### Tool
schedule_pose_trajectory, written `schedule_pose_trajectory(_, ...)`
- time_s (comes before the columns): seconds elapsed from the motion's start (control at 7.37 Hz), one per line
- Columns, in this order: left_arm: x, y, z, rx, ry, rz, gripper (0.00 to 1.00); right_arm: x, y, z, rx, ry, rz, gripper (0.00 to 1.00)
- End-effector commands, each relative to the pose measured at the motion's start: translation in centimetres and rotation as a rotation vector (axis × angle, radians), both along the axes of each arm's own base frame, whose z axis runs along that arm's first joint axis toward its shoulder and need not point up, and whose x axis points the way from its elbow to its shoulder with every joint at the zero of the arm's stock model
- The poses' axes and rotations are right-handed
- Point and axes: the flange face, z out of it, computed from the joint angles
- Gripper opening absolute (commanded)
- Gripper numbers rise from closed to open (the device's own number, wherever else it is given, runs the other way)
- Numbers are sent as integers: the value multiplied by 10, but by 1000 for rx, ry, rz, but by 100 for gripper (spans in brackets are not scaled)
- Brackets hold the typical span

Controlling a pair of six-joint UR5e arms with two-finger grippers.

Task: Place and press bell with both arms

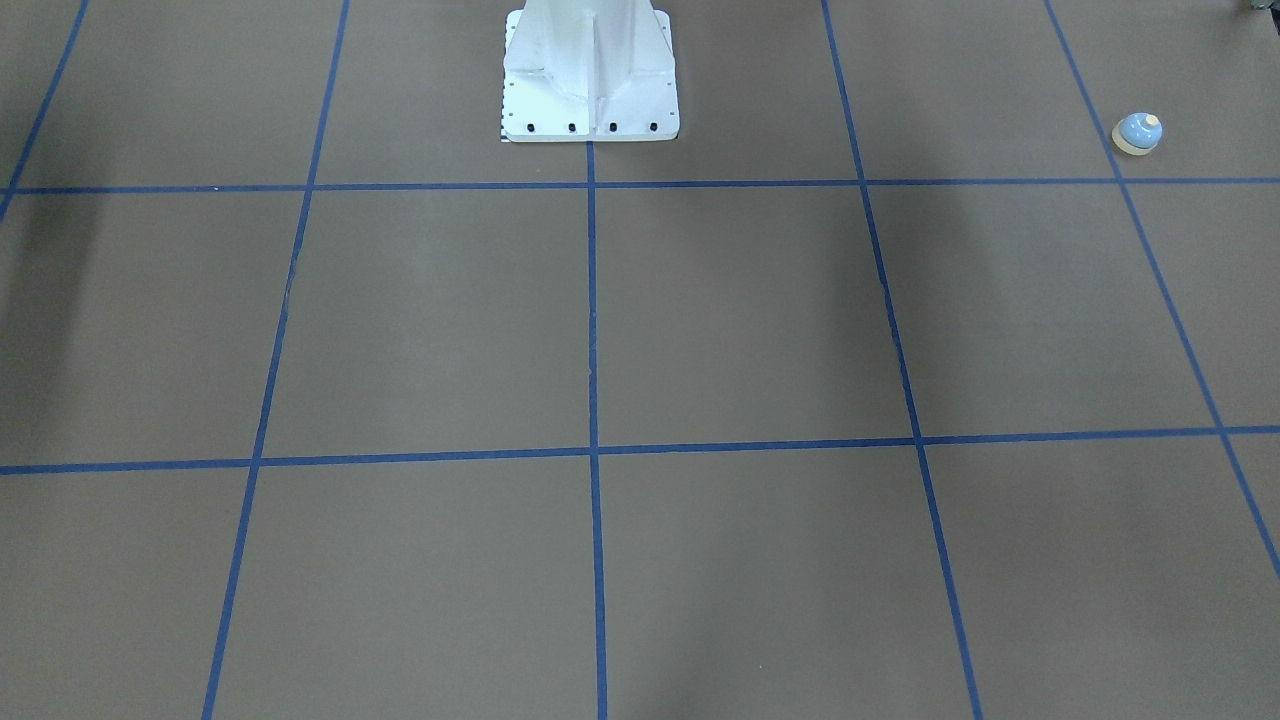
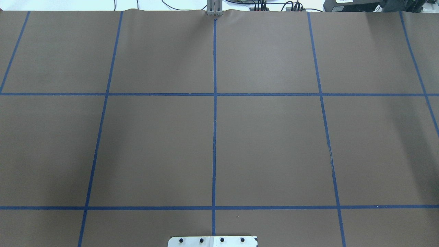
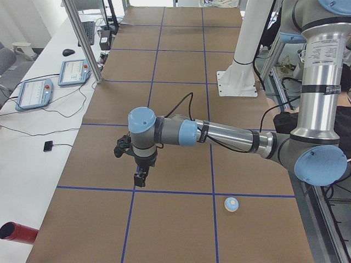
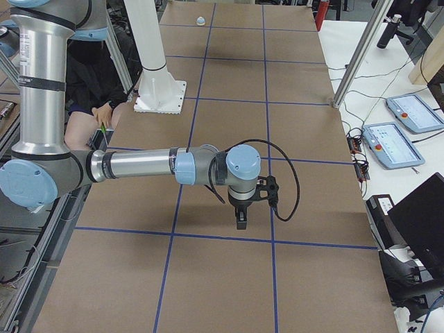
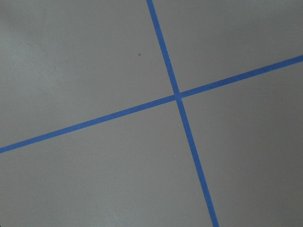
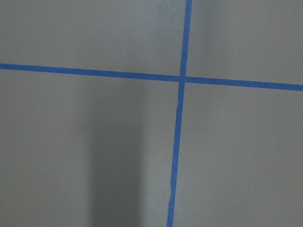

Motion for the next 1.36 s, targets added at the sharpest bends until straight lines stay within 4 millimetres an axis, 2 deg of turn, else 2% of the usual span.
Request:
schedule_pose_trajectory(0.0, -2, 6, -42, -41, -60, -55, 100, 0, 0, 0, 1, -1, 0, 100)
schedule_pose_trajectory(0.27, 4, 13, -79, -57, -98, -90, 100, 0, 0, 0, -1, -1, 0, 100)
schedule_pose_trajectory(0.41, 17, 19, -98, -87, -105, -125, 100, 0, 1, 1, -2, -1, 0, 100)
schedule_pose_trajectory(0.81, 53, 31, -126, -106, -204, -178, 100, 0, 1, 1, -3, -1, 0, 100)
schedule_pose_trajectory(1.22, 74, 74, -174, -156, -300, -277, 100, 0, 1, 1, -4, -1, 1, 100)
